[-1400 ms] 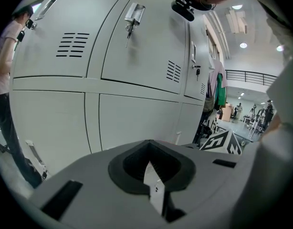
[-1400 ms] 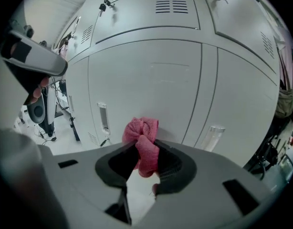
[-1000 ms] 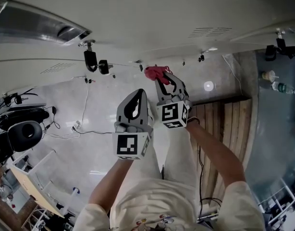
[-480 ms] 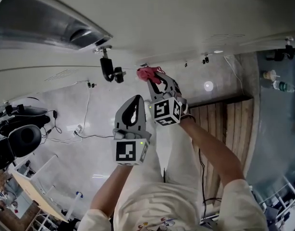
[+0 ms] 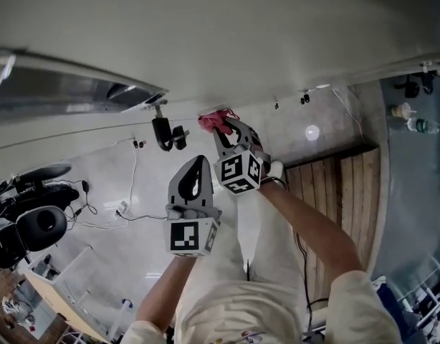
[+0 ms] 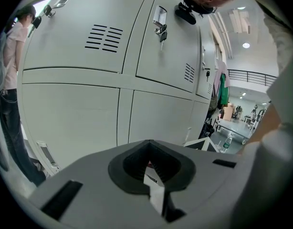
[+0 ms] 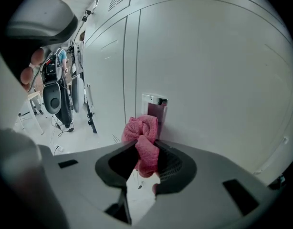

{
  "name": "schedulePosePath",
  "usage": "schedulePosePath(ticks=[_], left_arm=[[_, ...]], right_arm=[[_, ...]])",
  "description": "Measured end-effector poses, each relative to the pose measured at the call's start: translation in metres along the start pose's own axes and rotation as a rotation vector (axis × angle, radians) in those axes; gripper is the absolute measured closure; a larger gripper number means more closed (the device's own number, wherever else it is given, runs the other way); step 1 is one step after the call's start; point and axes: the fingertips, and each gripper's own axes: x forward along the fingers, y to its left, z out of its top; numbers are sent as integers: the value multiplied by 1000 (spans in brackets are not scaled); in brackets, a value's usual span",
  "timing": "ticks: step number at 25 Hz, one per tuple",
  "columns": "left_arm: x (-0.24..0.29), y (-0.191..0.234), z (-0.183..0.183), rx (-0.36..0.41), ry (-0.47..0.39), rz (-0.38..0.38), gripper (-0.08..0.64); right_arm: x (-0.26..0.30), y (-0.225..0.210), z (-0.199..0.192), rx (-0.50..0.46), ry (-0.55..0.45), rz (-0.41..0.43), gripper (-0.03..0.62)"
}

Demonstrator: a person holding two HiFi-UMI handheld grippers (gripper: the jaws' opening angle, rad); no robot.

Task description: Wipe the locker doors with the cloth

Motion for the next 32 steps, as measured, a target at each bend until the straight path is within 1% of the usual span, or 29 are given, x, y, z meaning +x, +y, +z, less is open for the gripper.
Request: schedulePosePath(ticks=[4, 11, 16, 21, 25, 32], left_arm=[[2, -1, 1, 7, 2, -6, 554], [0, -4, 3, 14, -3, -14, 554], [-1, -11, 1, 15, -3, -20, 554], [-5, -15, 1, 15, -7, -14, 554], [-7, -18, 2, 17, -15, -4, 554], [-11, -25, 2, 10, -16, 12, 554]], right_arm=[[1, -1, -1, 0, 0, -2, 488], [-5, -14, -1, 22, -4, -35, 486], [-10, -22, 0, 8, -10, -47, 486], [-13, -31, -3, 22, -9, -59, 486], [-18, -44, -7, 58, -1, -83, 486], [-26, -67, -18, 50, 13, -107, 486]])
